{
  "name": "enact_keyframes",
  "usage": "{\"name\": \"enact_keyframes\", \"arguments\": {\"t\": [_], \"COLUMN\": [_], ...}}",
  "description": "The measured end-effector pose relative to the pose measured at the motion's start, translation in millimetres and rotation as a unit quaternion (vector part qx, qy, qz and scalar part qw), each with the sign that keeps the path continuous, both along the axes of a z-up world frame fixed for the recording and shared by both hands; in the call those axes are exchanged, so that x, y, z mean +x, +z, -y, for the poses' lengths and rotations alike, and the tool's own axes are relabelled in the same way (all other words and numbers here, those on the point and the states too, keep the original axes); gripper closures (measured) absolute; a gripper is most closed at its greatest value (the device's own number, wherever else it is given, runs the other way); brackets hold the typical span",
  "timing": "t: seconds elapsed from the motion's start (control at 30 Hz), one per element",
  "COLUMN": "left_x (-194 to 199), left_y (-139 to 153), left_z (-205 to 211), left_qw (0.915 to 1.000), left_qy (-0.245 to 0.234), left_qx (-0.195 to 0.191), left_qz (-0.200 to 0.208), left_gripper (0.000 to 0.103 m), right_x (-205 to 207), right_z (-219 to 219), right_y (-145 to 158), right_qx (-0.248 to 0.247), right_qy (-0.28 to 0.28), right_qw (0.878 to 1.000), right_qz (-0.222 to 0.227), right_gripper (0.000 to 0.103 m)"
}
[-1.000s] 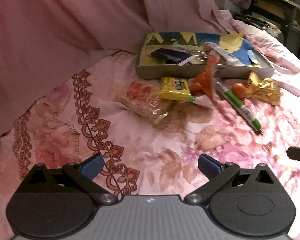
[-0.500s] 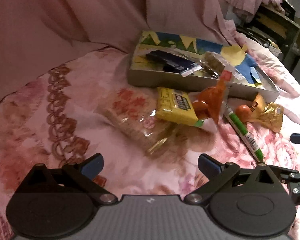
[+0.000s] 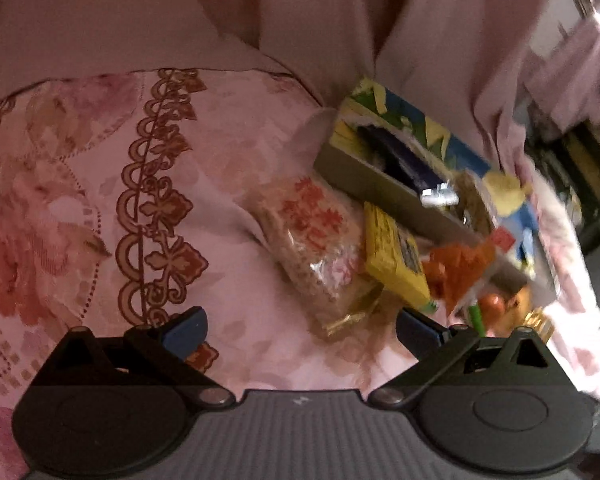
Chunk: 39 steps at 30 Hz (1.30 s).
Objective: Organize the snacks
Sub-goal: 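Grasp the rice cracker bag with the left gripper while the right grasps the green sausage stick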
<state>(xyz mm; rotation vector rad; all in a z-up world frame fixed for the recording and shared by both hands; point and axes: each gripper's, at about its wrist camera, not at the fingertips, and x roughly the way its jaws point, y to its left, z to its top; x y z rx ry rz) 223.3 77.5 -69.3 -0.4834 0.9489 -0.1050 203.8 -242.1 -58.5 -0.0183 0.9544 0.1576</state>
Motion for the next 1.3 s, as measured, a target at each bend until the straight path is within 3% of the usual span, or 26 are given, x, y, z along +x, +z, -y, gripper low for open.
{"name": "enact_keyframes", "arguments": {"t": [0.13, 0.4, 0.47, 0.63, 0.77, 0.97, 1.1, 1.2, 1.3], "left_x": [4.8, 14.1, 15.4, 18.5, 23.3, 24.0, 17.6, 16.2, 18.5], "left_y": [-2.9, -21.2, -24.0, -33.1, -48.7, -54.7, -56.2, -59.6, -61.3], "left_z": [-10.2, -18.0, -19.2, -23.8, -32.7, -35.9, -42.4, -43.9, -42.2], "left_qw": [0.9979, 0.9883, 0.9842, 0.9796, 0.9683, 0.9597, 0.9543, 0.9494, 0.9485], "left_qy": [0.02, 0.028, 0.026, 0.037, 0.066, 0.088, 0.106, 0.125, 0.128], "left_qx": [-0.059, -0.148, -0.174, -0.197, -0.241, -0.267, -0.279, -0.288, -0.29], "left_qz": [0.018, 0.021, 0.021, 0.016, 0.005, 0.012, 0.01, 0.002, 0.0], "left_gripper": [0.003, 0.032, 0.034, 0.038, 0.038, 0.041, 0.05, 0.057, 0.058], "right_x": [1.1, 3.2, 3.7, 6.5, 8.7, 9.8, 11.9, 15.3, 21.6], "right_z": [-2.0, -11.0, -13.8, -17.8, -18.9, -21.7, -23.8, -27.5, -28.3], "right_y": [-1.9, -6.9, -9.0, -15.7, -18.1, -19.2, -18.5, -20.7, -22.5], "right_qx": [0.021, 0.042, 0.041, 0.038, 0.043, 0.035, 0.044, 0.039, 0.047], "right_qy": [0.004, 0.029, 0.036, 0.039, 0.039, 0.044, 0.047, 0.049, 0.037], "right_qw": [1.0, 0.999, 0.999, 0.999, 0.998, 0.998, 0.998, 0.998, 0.998], "right_qz": [0.005, 0.002, 0.001, -0.001, 0.003, 0.014, 0.02, 0.028, 0.031], "right_gripper": [0.002, 0.016, 0.018, 0.026, 0.033, 0.052, 0.065, 0.066, 0.065]}}
